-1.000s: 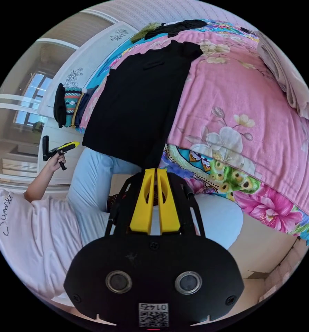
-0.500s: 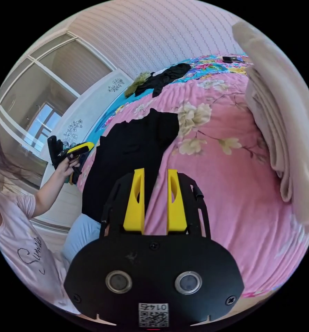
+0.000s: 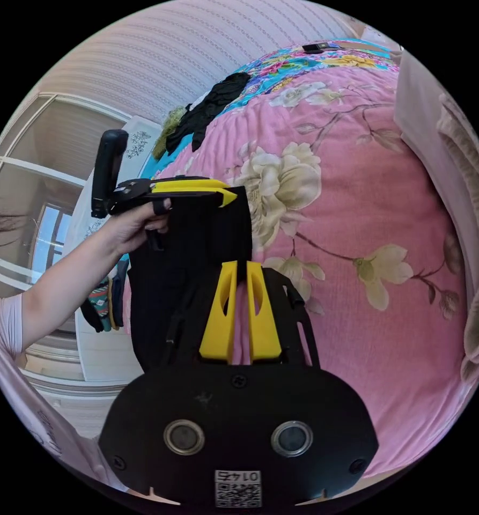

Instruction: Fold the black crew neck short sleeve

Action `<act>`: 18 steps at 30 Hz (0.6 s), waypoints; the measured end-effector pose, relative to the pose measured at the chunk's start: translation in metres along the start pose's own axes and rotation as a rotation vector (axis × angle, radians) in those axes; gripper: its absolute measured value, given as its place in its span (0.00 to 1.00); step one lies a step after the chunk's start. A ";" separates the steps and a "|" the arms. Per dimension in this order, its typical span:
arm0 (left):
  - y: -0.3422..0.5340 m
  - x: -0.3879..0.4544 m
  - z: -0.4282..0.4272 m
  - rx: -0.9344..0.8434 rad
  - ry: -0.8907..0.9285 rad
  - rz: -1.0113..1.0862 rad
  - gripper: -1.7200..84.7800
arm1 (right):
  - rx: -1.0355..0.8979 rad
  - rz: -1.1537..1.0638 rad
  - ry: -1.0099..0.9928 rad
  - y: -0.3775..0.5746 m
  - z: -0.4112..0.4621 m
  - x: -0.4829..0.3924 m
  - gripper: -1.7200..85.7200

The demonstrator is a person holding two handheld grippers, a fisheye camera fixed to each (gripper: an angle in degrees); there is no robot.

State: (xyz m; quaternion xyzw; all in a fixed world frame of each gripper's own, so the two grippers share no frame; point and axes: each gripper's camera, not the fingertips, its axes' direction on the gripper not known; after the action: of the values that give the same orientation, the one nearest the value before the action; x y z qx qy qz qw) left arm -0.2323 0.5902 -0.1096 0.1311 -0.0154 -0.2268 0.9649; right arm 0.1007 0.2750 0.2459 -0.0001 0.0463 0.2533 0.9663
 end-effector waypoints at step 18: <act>0.001 -0.046 -0.028 0.216 0.166 0.054 0.09 | 0.039 0.210 -0.014 -0.035 0.095 0.023 0.03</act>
State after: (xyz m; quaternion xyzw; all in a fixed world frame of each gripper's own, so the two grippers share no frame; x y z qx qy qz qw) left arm -0.2705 0.6186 -0.1349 0.2519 0.0365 -0.1862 0.9490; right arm 0.1460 0.2578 0.3374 0.0255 0.0442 0.3524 0.9344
